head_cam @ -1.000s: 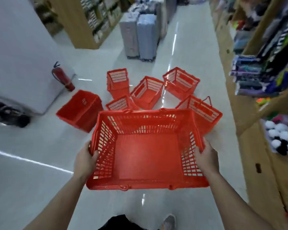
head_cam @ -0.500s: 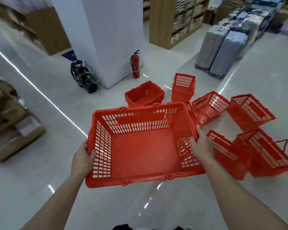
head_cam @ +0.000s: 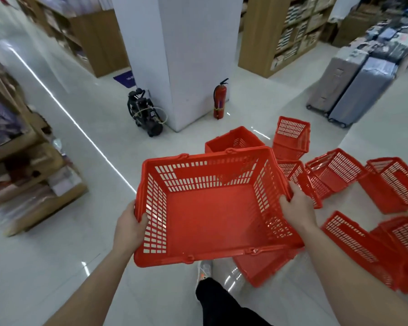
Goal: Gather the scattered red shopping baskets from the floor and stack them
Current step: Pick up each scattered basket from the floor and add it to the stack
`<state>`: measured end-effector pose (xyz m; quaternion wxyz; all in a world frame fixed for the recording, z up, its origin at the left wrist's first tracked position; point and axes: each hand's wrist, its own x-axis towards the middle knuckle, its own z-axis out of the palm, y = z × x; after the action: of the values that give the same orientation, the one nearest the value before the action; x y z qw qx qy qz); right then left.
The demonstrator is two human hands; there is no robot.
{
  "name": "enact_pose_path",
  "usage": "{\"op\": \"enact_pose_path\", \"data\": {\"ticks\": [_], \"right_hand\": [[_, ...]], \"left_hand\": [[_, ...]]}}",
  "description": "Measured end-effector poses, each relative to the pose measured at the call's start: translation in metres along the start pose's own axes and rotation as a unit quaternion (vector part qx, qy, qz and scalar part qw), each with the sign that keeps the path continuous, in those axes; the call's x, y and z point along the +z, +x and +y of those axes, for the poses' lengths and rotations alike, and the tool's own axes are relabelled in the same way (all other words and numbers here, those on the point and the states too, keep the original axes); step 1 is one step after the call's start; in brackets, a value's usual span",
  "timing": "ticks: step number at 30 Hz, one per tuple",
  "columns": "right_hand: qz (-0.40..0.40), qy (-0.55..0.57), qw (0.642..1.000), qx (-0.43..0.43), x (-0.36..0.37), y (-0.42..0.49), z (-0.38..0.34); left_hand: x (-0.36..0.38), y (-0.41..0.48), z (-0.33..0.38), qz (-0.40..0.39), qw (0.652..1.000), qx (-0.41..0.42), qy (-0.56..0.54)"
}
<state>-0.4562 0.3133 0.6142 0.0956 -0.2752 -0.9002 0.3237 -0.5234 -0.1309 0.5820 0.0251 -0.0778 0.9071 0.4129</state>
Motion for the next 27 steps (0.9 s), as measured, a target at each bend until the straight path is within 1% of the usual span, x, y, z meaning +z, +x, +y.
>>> {"op": "enact_pose_path", "data": {"ticks": [7, 11, 15, 18, 23, 27], "right_hand": [[-0.012, 0.01, 1.0, 0.019, 0.055, 0.125, -0.03], [-0.03, 0.028, 0.999, 0.028, 0.072, 0.201, -0.049], [-0.027, 0.038, 0.998, 0.036, 0.081, 0.268, -0.059], [-0.025, 0.029, 0.999, 0.034, 0.084, 0.317, -0.063], [0.001, 0.014, 0.999, 0.04, 0.095, 0.4, -0.069], [0.006, 0.007, 0.999, 0.046, 0.105, 0.475, -0.075]], "left_hand": [[0.02, 0.133, 0.034, -0.021, 0.999, -0.012, 0.025], [0.032, 0.205, 0.065, -0.029, 0.999, -0.006, 0.041], [0.052, 0.273, 0.093, -0.041, 0.998, -0.006, 0.045], [0.073, 0.321, 0.111, -0.057, 0.997, -0.004, 0.05], [0.12, 0.406, 0.139, -0.088, 0.995, -0.015, 0.055], [0.162, 0.479, 0.165, -0.107, 0.993, -0.018, 0.037]]}}
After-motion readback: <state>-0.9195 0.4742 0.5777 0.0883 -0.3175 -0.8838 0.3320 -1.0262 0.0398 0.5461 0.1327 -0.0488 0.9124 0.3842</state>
